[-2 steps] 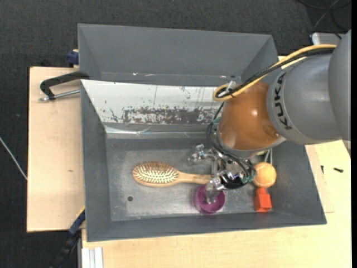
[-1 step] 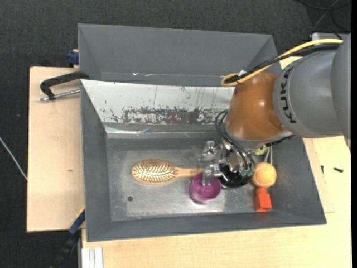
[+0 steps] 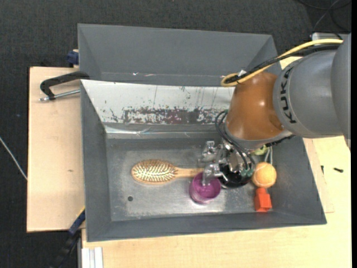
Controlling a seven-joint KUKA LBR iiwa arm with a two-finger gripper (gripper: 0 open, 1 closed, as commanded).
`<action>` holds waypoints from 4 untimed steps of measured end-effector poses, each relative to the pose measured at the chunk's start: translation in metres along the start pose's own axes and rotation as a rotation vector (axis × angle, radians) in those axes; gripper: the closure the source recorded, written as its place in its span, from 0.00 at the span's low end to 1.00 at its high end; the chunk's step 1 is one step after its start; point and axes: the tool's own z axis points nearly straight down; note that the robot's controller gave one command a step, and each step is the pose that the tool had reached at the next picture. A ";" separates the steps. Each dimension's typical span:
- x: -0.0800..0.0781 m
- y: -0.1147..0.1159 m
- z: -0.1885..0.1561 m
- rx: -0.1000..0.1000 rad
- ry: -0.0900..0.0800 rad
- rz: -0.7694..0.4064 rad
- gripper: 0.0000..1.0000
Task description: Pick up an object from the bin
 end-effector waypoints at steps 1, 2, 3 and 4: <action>0.001 0.000 -0.002 0.001 0.000 0.000 1.00; 0.002 0.001 -0.012 0.002 0.003 -0.001 1.00; 0.003 0.001 -0.035 0.003 0.004 -0.001 1.00; 0.000 0.000 -0.053 0.007 -0.007 0.000 1.00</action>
Offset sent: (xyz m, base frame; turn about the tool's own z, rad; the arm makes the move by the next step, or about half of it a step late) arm 0.0001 -0.0001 0.1132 0.0000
